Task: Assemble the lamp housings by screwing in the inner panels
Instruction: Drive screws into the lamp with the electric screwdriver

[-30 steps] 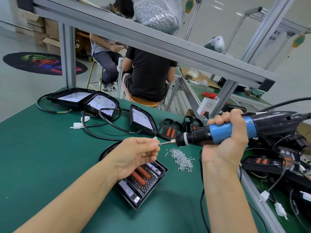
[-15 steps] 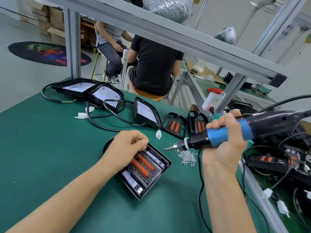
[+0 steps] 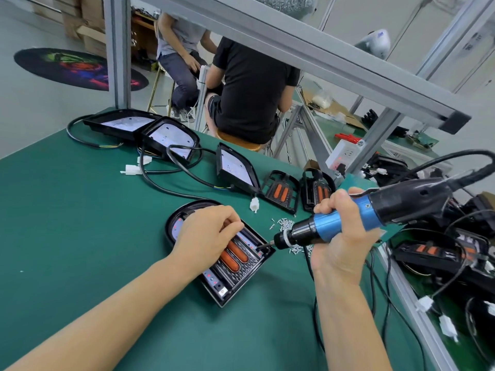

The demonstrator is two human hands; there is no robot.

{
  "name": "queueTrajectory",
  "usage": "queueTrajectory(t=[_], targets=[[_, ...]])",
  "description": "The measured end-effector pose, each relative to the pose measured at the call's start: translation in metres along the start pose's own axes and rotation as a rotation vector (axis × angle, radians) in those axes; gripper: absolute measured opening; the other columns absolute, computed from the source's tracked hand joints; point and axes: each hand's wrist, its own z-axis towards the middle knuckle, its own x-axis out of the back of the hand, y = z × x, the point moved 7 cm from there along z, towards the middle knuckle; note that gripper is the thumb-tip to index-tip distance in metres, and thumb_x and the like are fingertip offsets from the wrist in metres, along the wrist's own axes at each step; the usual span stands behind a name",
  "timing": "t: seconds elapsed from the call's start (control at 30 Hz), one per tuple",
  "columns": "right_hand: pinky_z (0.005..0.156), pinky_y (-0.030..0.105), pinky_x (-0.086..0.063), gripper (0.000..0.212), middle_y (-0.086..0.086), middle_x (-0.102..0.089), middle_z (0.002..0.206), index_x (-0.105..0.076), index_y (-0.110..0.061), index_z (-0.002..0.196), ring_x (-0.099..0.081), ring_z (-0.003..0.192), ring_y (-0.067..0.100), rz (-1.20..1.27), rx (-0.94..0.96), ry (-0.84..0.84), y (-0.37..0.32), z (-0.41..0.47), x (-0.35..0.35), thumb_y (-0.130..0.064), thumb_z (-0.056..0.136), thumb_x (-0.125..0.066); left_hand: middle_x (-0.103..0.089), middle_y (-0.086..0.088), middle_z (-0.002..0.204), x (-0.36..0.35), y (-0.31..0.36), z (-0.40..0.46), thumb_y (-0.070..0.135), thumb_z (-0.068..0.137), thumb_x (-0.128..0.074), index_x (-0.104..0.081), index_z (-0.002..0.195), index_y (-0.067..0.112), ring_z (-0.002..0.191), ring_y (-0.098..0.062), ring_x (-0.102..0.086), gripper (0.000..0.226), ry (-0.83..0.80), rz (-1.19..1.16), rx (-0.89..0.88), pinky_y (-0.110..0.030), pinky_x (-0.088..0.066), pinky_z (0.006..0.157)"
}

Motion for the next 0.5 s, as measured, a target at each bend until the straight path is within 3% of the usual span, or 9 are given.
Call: queueTrajectory(t=[0.4, 0.5], targets=[[0.059, 0.026, -0.049, 0.018, -0.004, -0.053, 0.055, -0.05, -0.014, 0.08, -0.052, 0.051, 0.013, -0.022, -0.001, -0.061, -0.0008, -0.0037, -0.0021, -0.001, 0.077, -0.062, -0.068, 0.003, 0.074, -0.0022, -0.004, 0.002, 0.025, 0.094, -0.057, -0.064, 0.081, 0.018, 0.059, -0.015, -0.067, 0.016, 0.007, 0.027, -0.001, -0.043, -0.052, 0.069], [0.06, 0.025, -0.048, 0.018, -0.004, -0.052, 0.058, -0.052, -0.015, 0.084, -0.051, 0.052, 0.013, -0.028, 0.008, -0.031, -0.0036, -0.005, 0.0002, -0.001, 0.076, -0.062, -0.068, -0.001, 0.069, -0.006, -0.0056, 0.0016, 0.02, 0.094, -0.056, -0.062, 0.077, 0.016, 0.051, -0.021, -0.068, 0.018, -0.027, -0.073, 0.017, -0.041, -0.053, 0.065]])
